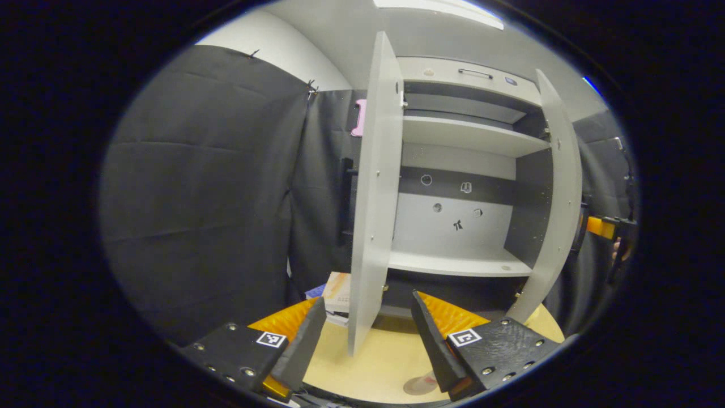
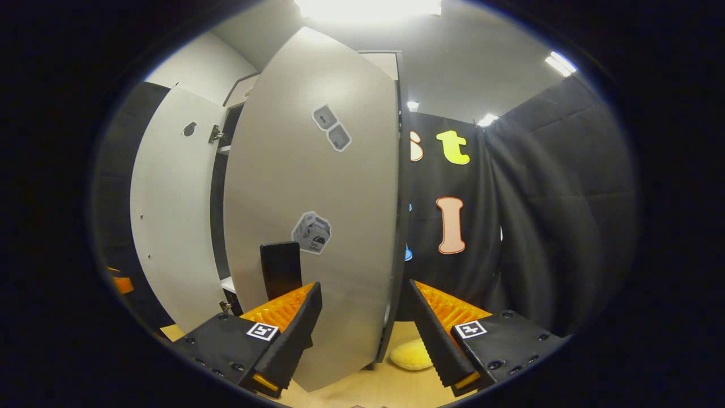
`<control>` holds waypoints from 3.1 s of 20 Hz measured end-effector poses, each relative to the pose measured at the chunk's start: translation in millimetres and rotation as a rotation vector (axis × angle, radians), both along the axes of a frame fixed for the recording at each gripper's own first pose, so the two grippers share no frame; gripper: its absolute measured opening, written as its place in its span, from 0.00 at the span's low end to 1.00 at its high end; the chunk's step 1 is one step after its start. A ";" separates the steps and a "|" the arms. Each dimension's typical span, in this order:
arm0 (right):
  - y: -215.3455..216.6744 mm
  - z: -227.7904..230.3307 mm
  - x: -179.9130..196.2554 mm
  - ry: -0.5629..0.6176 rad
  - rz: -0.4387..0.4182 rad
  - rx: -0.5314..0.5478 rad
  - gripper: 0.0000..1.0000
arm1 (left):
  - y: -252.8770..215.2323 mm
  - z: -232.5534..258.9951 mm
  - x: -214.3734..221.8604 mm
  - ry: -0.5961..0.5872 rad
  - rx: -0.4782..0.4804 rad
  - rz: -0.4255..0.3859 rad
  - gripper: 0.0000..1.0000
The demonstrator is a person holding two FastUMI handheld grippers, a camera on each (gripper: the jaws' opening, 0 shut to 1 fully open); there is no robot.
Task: Grasp the bottle in the cabinet with the left hand and place it on the coaster, then close the right door with the right hand and the left door with the left hand.
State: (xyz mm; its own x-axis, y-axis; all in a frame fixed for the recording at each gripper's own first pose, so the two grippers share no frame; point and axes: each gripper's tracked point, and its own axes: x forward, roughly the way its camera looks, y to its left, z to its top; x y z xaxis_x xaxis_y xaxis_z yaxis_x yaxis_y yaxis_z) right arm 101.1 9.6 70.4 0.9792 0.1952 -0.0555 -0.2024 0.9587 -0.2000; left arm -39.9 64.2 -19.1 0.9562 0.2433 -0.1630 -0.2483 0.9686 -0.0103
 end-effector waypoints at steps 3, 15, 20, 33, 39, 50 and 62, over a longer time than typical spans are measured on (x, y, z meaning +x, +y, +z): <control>45.5 0.8 3.6 0.001 0.032 0.075 0.97 | 39.3 -2.1 -7.7 -0.016 -0.040 0.034 0.88; 73.3 -40.2 -22.9 -0.021 -0.046 0.071 0.97 | 179.5 43.4 18.6 -0.156 0.050 0.047 0.94; 62.9 -54.8 -34.7 -0.005 -0.096 0.048 0.97 | 194.9 60.1 70.4 -0.215 -0.045 -0.081 0.81; 40.6 -72.2 -50.2 0.046 -0.217 0.084 0.97 | 160.5 102.1 132.2 -0.221 -0.093 -0.398 0.88; 24.6 -70.5 -56.8 0.038 -0.259 0.069 0.97 | 147.2 100.1 144.6 -0.199 -0.064 -0.448 0.87; -18.4 -75.9 -21.1 0.065 -0.241 0.118 0.92 | 99.6 102.9 138.4 -0.181 -0.017 -0.359 0.89; -55.9 -73.1 4.9 0.072 -0.147 0.140 0.92 | 19.8 100.9 135.3 -0.161 0.119 -0.238 0.93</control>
